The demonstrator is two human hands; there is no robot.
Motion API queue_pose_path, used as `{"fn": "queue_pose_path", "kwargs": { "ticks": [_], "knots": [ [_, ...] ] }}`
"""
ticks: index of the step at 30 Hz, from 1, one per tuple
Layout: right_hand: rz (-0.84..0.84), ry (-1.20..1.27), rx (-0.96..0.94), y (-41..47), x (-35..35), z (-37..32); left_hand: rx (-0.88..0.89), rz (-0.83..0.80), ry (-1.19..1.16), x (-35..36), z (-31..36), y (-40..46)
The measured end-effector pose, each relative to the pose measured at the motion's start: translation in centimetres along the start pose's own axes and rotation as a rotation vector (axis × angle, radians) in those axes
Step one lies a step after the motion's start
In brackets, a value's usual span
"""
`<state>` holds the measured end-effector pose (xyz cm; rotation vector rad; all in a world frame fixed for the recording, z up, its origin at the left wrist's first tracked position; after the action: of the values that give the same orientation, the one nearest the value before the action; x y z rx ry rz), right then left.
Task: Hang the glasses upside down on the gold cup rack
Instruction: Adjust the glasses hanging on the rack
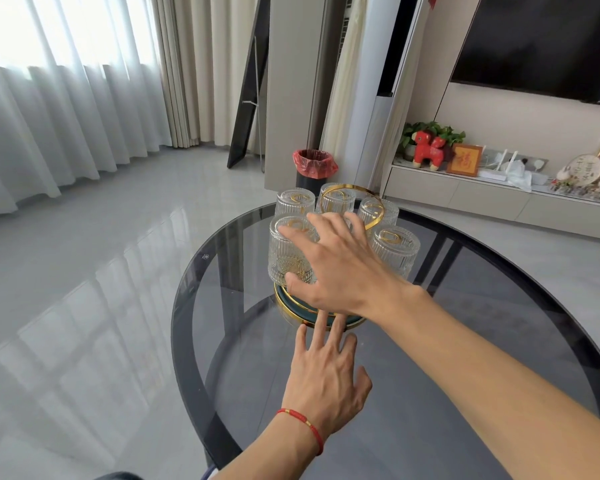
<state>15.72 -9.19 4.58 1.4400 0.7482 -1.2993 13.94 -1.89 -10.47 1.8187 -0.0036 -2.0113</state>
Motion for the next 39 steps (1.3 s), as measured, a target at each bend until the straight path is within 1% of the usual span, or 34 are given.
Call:
{"fn": "queue_pose_path", "kwargs": {
  "ticks": [8, 10, 13, 15, 19, 21, 23, 29, 35, 39],
  "knots": [
    [0.035, -0.121, -0.02, -0.5, 0.3, -0.4, 0.003, -0.003, 0.001, -0.2, 0.0, 0.0],
    [0.035, -0.121, -0.019, -0.6, 0.3, -0.3, 0.004, -0.003, -0.001, -0.2, 0.0, 0.0],
    [0.03, -0.058, -0.008, -0.8, 0.3, 0.1, 0.001, 0.0, 0.003, -0.2, 0.0, 0.0],
    [0.056, 0.009, 0.004, -1.1, 0.3, 0.5, 0.002, 0.006, 0.007, -0.2, 0.1, 0.0],
    [0.194, 0.192, 0.105, -2.0, 0.6, 2.4, 0.005, -0.004, 0.011, 0.1, 0.0, 0.0],
    [0.262, 0.24, 0.152, -2.5, 0.9, 3.6, 0.002, -0.022, 0.008, 0.2, 0.0, 0.0],
    [0.293, 0.246, 0.179, -2.8, 1.2, 4.5, -0.003, -0.03, 0.003, 0.3, 0.0, 0.0],
    [0.223, 0.234, 0.184, -3.3, 1.9, 5.4, -0.008, -0.033, 0.013, 0.4, 0.0, -0.1],
    [0.218, 0.266, 0.177, -3.7, 1.8, 5.4, -0.008, -0.012, 0.011, 0.4, 0.0, 0.0],
    [0.243, 0.283, 0.16, -4.3, 1.5, 5.3, -0.009, -0.007, 0.013, 0.4, 0.0, 0.0]
  ]
}}
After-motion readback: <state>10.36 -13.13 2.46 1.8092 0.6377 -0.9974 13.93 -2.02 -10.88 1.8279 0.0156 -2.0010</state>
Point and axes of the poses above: each hand's wrist, its own y-axis towards the middle knuckle, its own x-axis out of the palm, z = x × y, the point moved 2 cm from there along y, towards the middle knuckle, and after that the axes turned 9 degrees about x, right-handed, at the moved point
